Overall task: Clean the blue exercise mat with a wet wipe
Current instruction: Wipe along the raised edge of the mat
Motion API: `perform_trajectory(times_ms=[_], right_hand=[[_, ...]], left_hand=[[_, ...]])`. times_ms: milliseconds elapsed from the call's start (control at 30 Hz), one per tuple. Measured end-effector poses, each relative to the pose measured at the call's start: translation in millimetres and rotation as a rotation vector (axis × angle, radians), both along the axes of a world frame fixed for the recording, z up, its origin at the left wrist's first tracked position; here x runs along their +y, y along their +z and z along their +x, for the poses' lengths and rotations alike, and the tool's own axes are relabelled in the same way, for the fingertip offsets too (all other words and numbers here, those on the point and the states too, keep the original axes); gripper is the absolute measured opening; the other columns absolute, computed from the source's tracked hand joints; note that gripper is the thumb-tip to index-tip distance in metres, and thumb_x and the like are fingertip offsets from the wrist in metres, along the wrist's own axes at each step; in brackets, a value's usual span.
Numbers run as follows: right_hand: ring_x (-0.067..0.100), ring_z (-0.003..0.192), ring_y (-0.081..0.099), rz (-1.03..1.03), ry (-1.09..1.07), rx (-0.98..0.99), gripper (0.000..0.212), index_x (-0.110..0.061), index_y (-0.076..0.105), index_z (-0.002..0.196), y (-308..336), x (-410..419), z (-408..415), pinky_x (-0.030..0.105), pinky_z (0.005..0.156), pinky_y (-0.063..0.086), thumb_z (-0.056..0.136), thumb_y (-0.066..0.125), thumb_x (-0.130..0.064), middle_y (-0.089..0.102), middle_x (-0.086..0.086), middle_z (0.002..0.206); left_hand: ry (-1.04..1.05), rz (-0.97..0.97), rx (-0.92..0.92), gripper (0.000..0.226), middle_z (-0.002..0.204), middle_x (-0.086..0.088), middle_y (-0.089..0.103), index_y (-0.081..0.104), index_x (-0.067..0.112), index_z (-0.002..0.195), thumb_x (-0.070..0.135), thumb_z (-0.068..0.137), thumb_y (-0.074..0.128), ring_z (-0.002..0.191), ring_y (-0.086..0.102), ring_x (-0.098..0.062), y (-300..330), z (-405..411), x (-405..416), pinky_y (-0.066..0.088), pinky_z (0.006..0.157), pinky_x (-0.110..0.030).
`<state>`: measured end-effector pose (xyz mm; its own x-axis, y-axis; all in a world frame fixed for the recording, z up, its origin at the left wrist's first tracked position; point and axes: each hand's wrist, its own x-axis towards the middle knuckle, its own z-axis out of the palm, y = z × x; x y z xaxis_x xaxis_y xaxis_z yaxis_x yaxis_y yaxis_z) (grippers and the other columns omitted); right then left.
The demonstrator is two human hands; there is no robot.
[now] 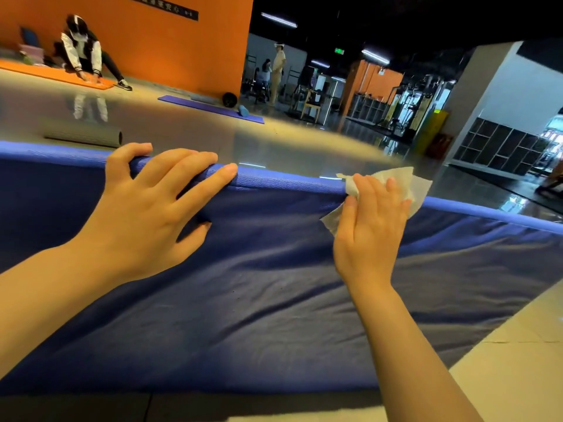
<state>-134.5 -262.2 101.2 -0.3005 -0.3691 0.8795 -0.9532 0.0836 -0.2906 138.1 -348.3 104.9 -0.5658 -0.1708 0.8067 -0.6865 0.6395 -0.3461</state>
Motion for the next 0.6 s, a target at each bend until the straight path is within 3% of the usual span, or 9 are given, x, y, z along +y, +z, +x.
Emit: perform_trajectory(times_ms=[67,200,300,600], right_hand=[[0.041,0.14,0.034,-0.032,0.02,-0.031,0.047,-0.006,0.06,0.13,-0.7,-3.6,15.7,0.052,0.116,0.012,0.099,0.033,-0.029,0.058,0.011,0.135],[0.033,0.13,0.046,-0.061,0.192,0.086,0.04,-0.003,0.063,0.122,3.0,-6.0,48.8,0.04,0.117,0.018,0.097,0.04,-0.023,0.063,0.01,0.125],[0.031,0.129,0.046,-0.036,0.249,0.14,0.041,-0.003,0.062,0.126,1.8,-5.8,70.6,0.032,0.117,0.012,0.096,0.042,-0.022,0.061,0.011,0.129],[0.021,0.138,0.037,0.097,0.208,0.241,0.048,-0.015,0.052,0.14,-0.4,2.1,35.2,0.042,0.118,0.013,0.094,0.041,-0.022,0.051,0.002,0.144]], left_hand=[[0.006,-0.001,0.008,0.065,0.139,-0.012,0.053,0.048,0.017,0.146,0.036,0.084,0.055,0.125,0.047,-0.031,-0.4,-0.4,0.4,0.025,0.102,-0.055],[0.01,0.001,0.024,0.063,0.138,-0.012,0.054,0.048,0.017,0.145,0.037,0.085,0.053,0.125,0.047,-0.031,-1.9,-0.8,1.4,0.025,0.102,-0.055],[0.011,0.01,0.03,0.063,0.138,-0.012,0.054,0.048,0.017,0.145,0.039,0.086,0.052,0.125,0.048,-0.032,-2.3,-1.1,2.3,0.025,0.101,-0.055],[0.01,0.013,0.016,0.063,0.139,-0.012,0.053,0.047,0.017,0.146,0.038,0.087,0.052,0.125,0.047,-0.031,-0.9,-0.7,0.7,0.024,0.102,-0.055]])
